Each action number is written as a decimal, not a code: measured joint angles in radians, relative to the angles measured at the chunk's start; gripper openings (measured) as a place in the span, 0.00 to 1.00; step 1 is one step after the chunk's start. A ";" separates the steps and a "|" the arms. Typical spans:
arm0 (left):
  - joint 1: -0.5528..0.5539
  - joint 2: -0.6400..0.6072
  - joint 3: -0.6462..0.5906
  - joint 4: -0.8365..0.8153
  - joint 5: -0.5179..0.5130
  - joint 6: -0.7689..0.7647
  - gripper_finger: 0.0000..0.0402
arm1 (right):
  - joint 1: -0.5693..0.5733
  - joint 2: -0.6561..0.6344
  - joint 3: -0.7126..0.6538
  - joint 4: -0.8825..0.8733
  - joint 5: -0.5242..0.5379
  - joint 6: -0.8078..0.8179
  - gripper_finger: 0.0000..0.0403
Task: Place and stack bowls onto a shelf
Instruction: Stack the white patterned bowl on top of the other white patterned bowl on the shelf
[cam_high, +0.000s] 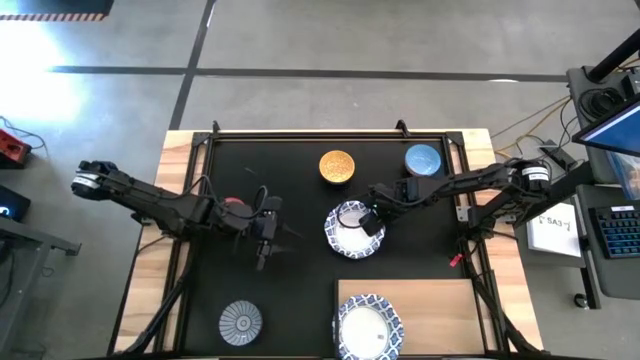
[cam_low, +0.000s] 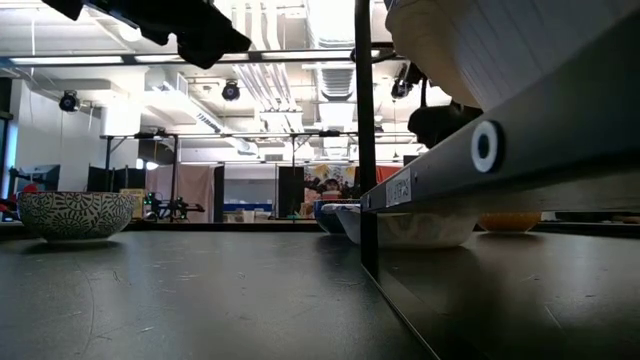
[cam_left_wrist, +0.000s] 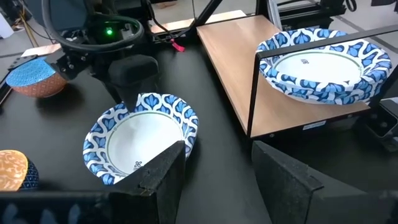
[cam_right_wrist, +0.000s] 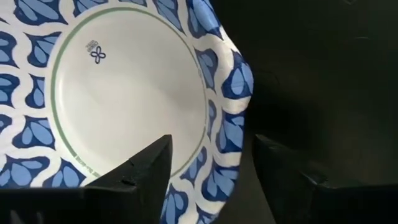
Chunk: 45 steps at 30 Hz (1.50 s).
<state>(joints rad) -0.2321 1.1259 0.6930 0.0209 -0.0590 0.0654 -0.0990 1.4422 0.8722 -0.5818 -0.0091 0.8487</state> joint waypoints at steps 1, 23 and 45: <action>0.002 0.000 0.000 -0.002 0.000 0.000 0.42 | 0.000 0.000 -0.006 0.010 0.000 0.000 0.49; 0.021 0.000 0.000 -0.016 0.020 0.011 0.42 | 0.000 0.075 -0.026 0.105 0.001 -0.014 0.14; 0.047 0.000 0.000 -0.013 0.025 0.012 0.42 | 0.000 0.038 -0.026 0.117 -0.055 -0.055 0.06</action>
<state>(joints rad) -0.1852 1.1255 0.6930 0.0078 -0.0345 0.0777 -0.0990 1.4801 0.8459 -0.4644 -0.0640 0.7940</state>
